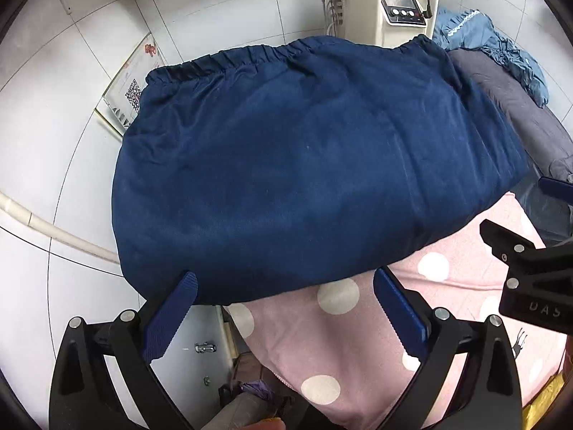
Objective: Fold large clothes
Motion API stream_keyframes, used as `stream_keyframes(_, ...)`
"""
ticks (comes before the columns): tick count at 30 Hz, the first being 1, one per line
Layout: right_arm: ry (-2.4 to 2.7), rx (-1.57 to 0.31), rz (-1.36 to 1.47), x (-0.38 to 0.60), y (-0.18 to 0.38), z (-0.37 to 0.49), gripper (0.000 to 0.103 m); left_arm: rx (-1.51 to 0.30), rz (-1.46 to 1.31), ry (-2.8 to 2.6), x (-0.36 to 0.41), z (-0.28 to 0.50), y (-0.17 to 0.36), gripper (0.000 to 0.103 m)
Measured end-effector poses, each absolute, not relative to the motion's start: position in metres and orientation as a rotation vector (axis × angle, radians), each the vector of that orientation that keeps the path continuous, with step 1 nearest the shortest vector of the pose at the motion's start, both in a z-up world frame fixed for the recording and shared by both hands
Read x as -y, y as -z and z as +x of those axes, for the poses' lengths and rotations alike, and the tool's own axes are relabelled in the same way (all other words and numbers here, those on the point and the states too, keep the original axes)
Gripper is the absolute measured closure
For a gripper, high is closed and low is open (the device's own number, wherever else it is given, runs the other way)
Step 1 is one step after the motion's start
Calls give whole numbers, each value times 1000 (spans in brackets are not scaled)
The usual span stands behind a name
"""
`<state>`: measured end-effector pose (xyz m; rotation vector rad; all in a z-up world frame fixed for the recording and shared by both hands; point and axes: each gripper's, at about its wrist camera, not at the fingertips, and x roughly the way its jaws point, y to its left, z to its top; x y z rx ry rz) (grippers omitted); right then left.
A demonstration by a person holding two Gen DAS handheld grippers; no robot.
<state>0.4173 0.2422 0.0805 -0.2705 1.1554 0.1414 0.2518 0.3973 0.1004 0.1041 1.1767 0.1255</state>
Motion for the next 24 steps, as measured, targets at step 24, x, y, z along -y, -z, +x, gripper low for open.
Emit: stream_keyframes(24, -144, -1156, -298, -259, -87, 418, 7, -1216, 75, -142, -408, 248, -99, 6)
